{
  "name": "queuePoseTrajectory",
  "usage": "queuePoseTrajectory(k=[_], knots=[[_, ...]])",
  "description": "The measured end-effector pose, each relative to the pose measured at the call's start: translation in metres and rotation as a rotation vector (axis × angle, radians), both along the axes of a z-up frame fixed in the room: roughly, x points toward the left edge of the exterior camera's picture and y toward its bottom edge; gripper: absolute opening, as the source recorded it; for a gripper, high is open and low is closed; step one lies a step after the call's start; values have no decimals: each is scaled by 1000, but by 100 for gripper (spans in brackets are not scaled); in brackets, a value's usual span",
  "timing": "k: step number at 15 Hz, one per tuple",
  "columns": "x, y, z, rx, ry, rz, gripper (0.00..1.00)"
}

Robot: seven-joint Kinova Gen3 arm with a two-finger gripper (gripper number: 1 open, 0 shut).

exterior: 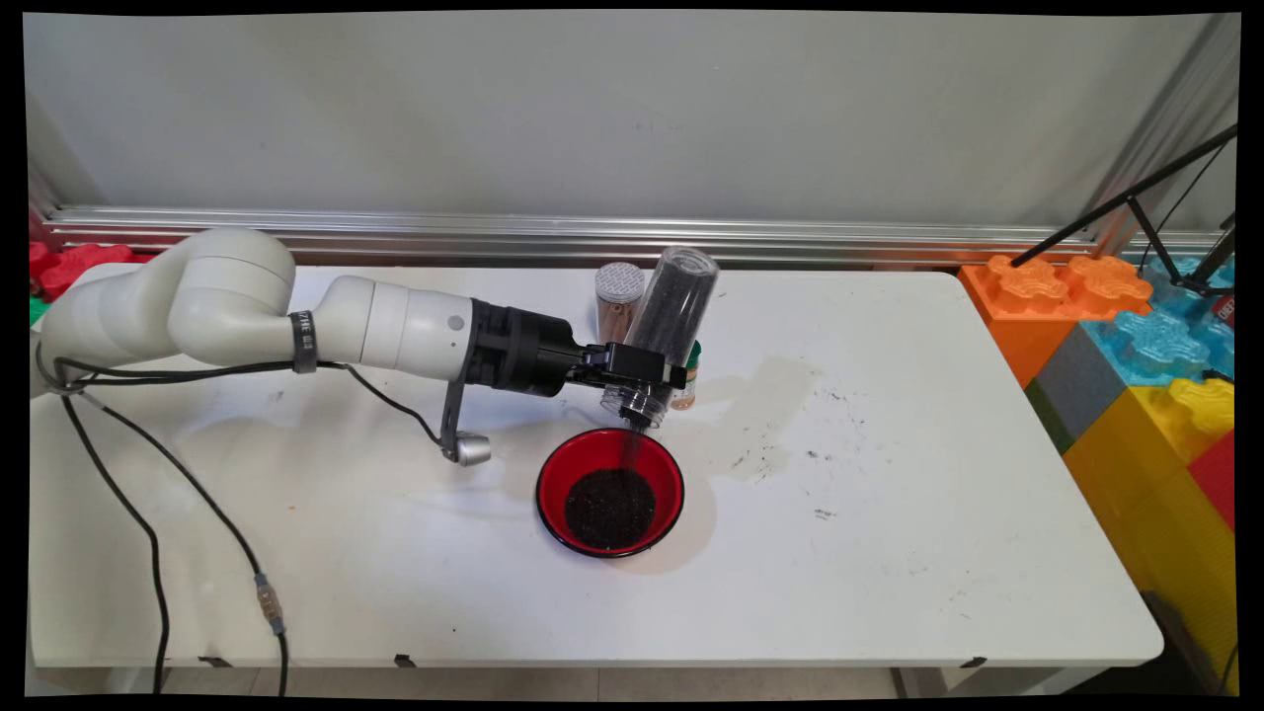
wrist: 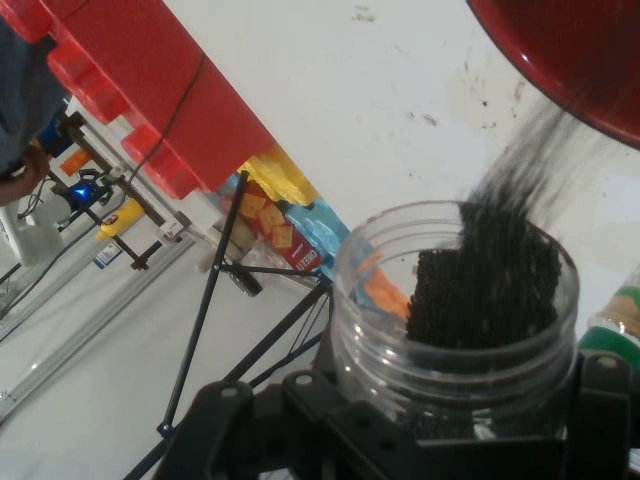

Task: Pour the black seasoning powder in the red bowl

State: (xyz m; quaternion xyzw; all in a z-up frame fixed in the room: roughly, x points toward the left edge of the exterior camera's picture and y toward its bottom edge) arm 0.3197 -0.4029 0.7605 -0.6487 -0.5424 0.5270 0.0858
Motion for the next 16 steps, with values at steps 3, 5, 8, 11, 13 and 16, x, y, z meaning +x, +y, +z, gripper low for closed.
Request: queuePoseTrajectory(k=[3,5,8,11,13,16], knots=[[0,0,-1,-1,-1,-2,0],[0,0,-2,-1,-2,-4,0],[0,-1,-3,-2,-2,-5,0],[0,-2,-4,-3,-1,-5,0],[-1,-2,-4,-5,0,-7,0],[-1,-3,-4,-8,0,-11,0]])
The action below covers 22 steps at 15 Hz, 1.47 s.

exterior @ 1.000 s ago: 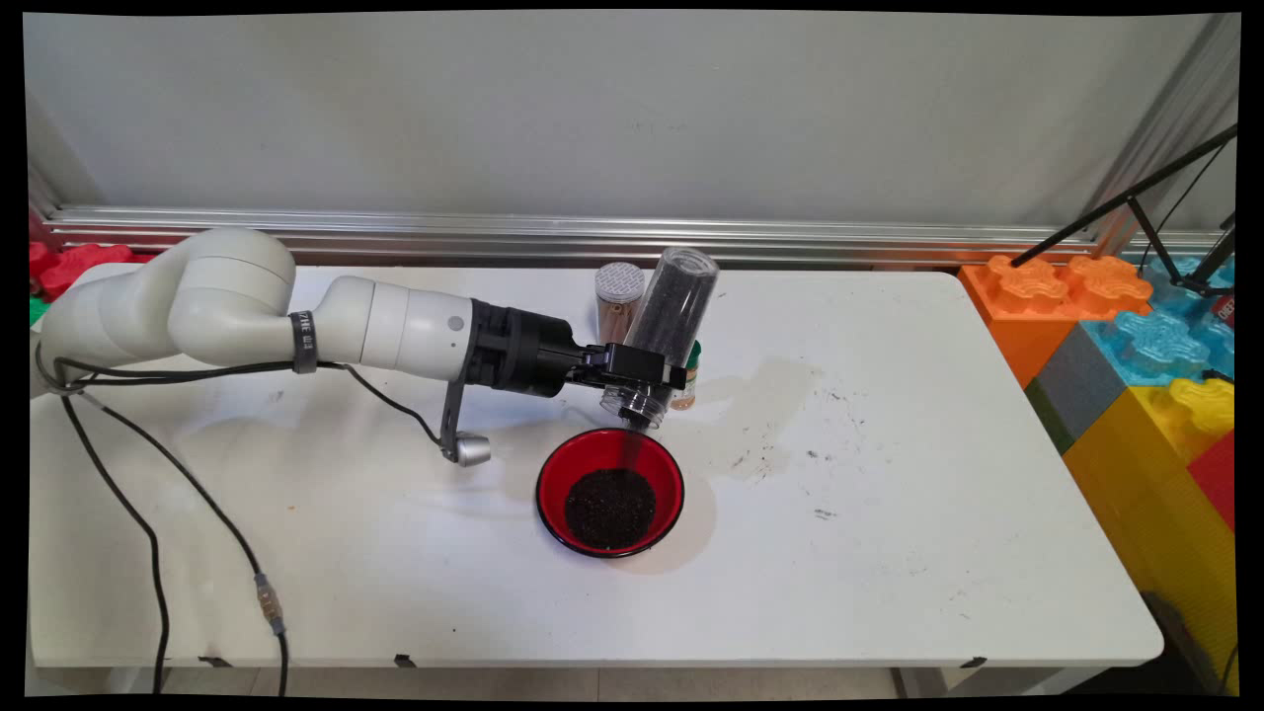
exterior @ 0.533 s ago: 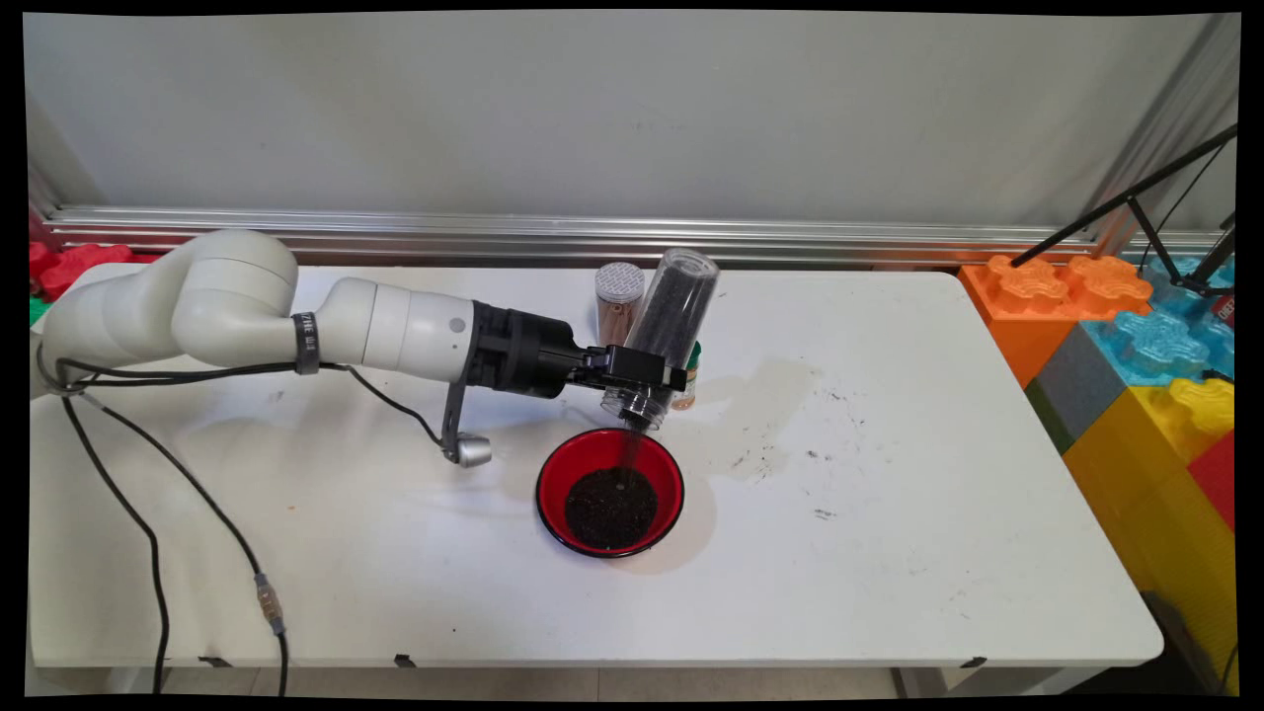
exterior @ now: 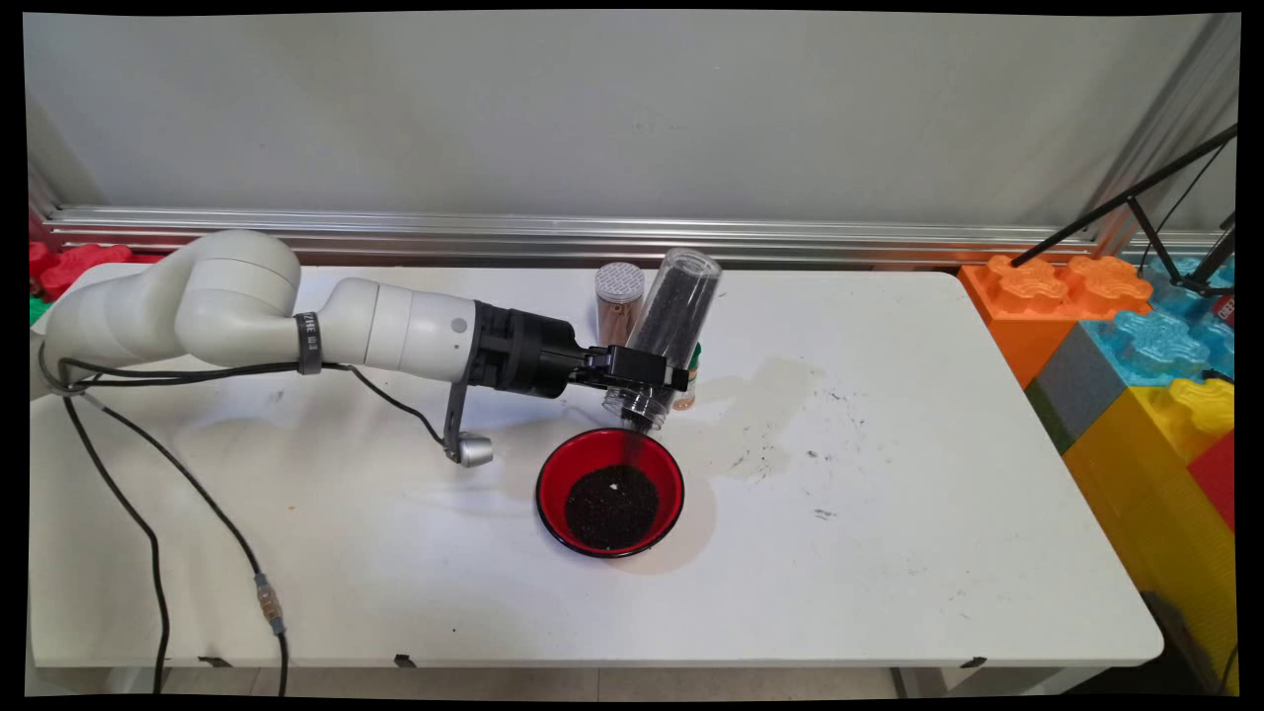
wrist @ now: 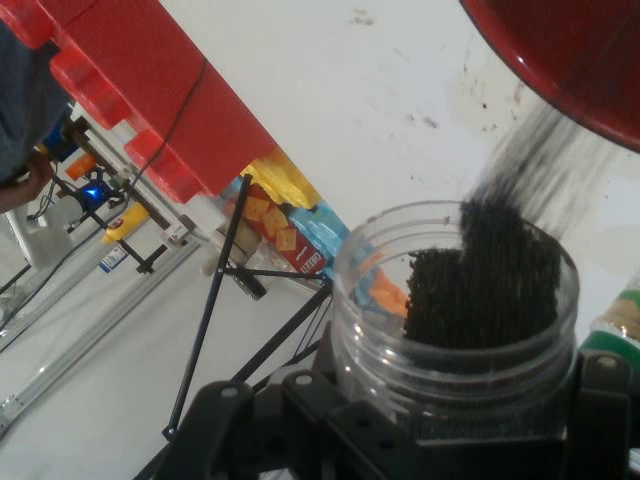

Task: Pour the black seasoning powder in the red bowl

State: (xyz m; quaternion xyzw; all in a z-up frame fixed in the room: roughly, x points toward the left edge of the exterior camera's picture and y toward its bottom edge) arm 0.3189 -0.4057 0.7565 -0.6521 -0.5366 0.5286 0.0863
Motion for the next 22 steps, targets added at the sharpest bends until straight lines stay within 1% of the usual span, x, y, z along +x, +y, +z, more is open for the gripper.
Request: queuePoseTrajectory(k=[22], knots=[[3,0,-4,-11,-5,-19,0]])
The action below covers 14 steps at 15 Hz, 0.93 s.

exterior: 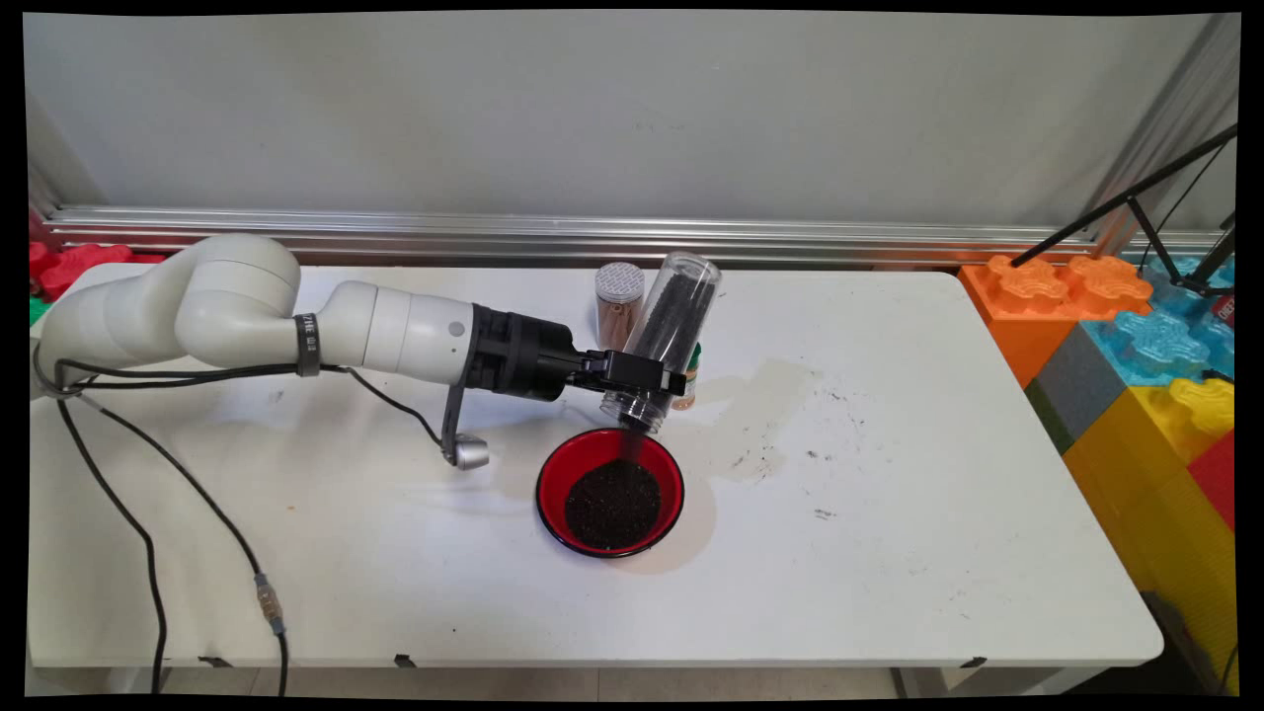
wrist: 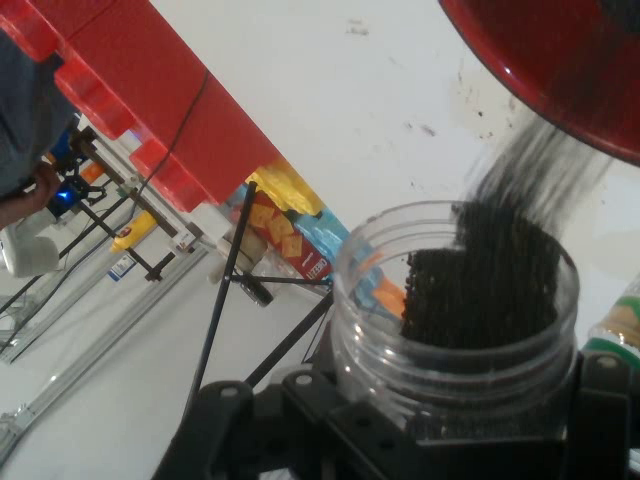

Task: Pour the black seasoning powder in the red bowl

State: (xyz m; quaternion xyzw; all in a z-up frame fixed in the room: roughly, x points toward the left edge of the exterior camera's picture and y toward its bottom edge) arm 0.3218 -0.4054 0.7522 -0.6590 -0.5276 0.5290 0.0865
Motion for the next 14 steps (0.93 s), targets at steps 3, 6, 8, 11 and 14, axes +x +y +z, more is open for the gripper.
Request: queuePoseTrajectory(k=[3,6,8,11,14], knots=[[0,1,-1,-2,-1,-6,0],[1,2,-2,-1,-3,-12,0],[2,4,-2,1,-4,-17,0],[3,7,-2,5,-6,-23,0],[4,11,-2,12,-8,-27,0]])
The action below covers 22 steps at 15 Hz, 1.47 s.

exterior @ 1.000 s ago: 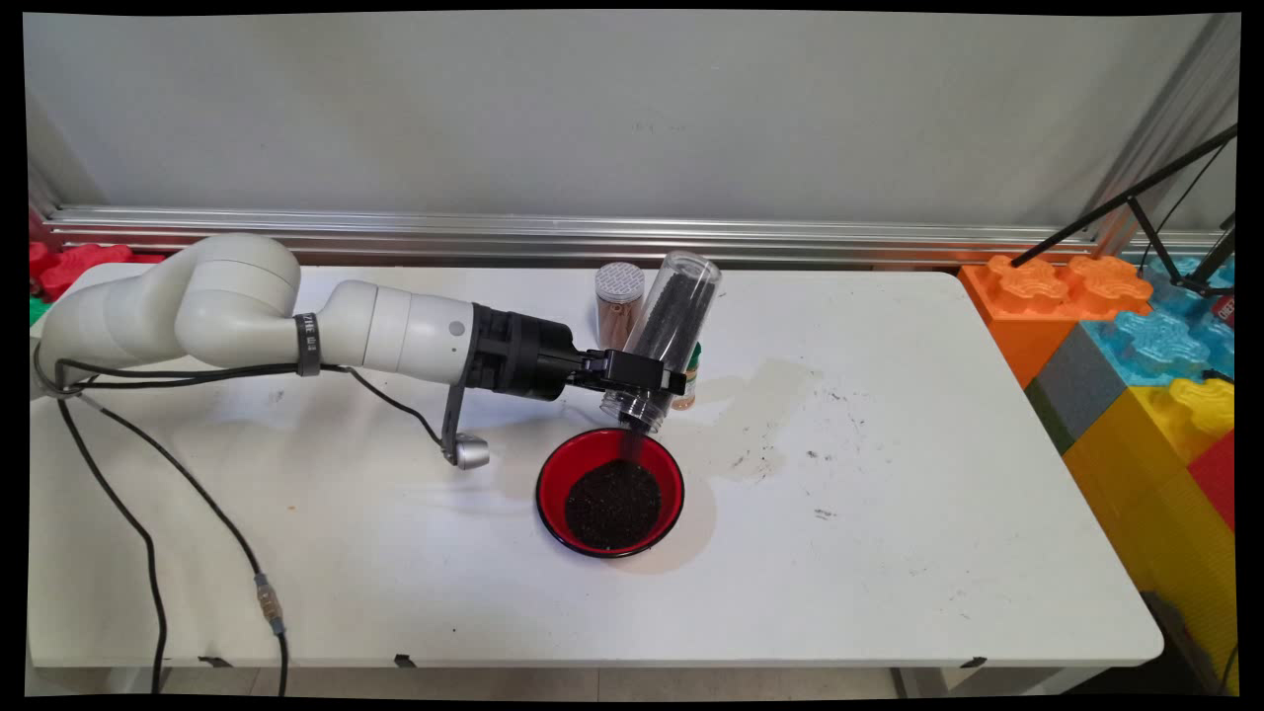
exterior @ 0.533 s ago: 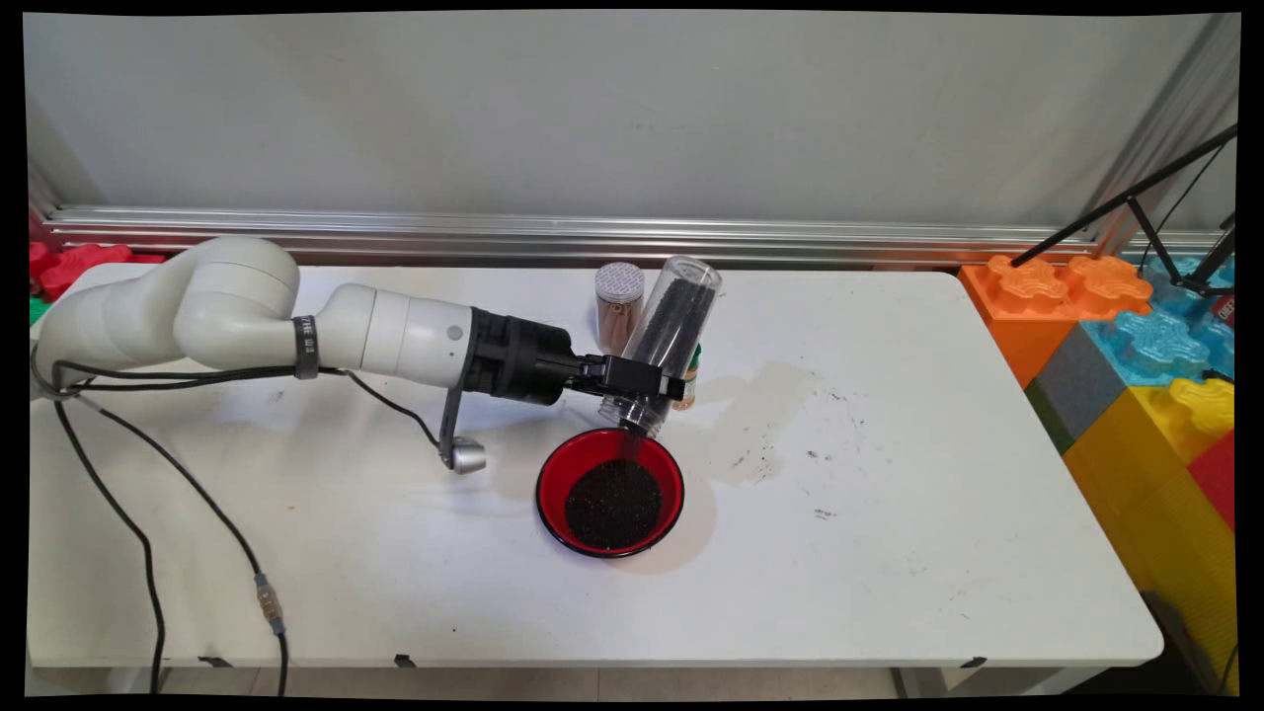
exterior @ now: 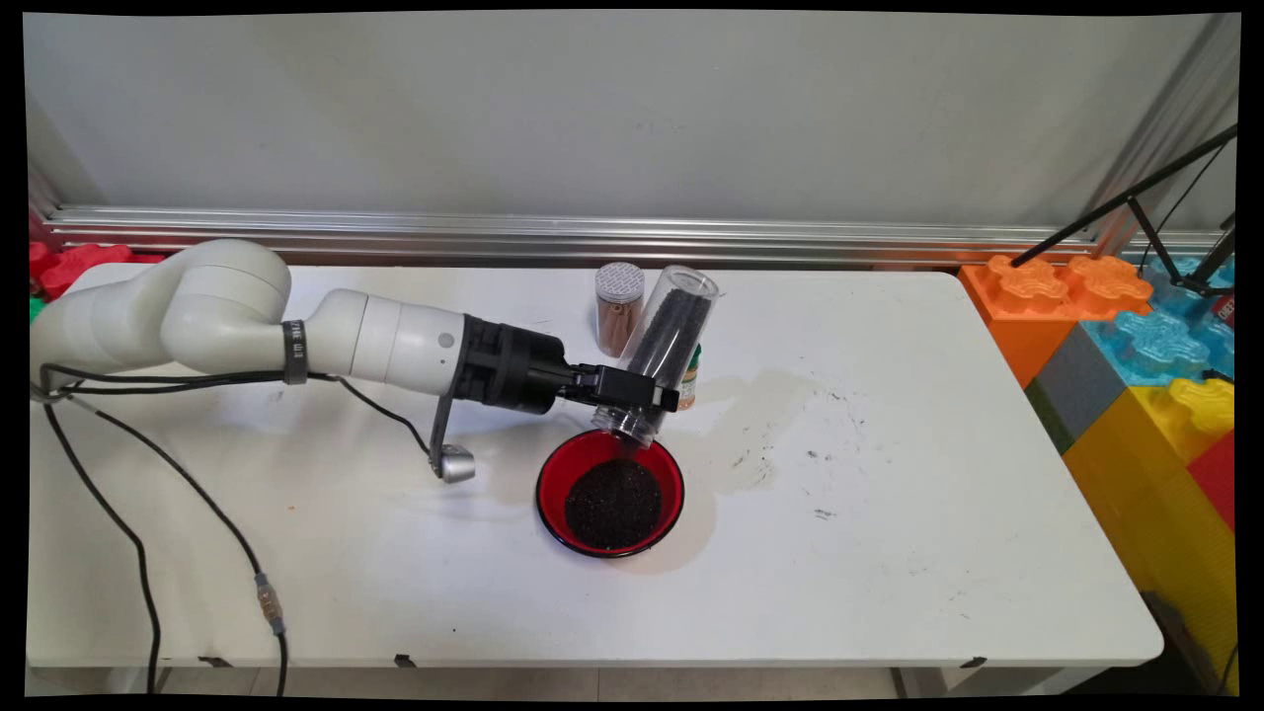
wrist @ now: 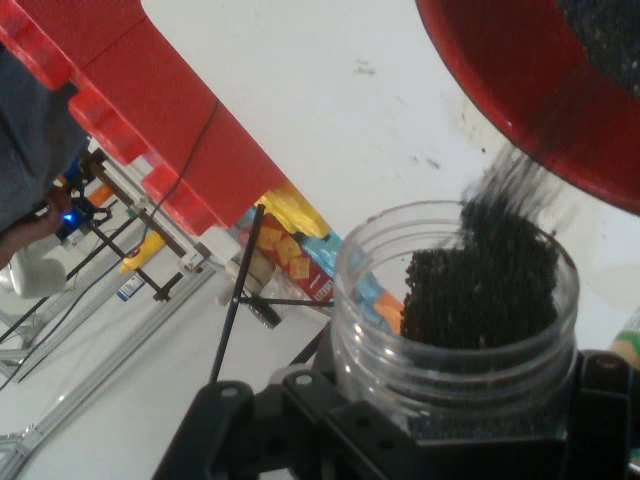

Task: Pour the black seasoning powder in the red bowl

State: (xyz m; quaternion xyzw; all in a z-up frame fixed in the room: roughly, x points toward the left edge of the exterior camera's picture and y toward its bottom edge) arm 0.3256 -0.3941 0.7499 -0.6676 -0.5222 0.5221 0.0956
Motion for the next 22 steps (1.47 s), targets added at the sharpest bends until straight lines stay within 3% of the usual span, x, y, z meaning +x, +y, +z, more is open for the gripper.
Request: queuePoseTrajectory(k=[22], knots=[[2,17,8,-33,5,-27,0]])
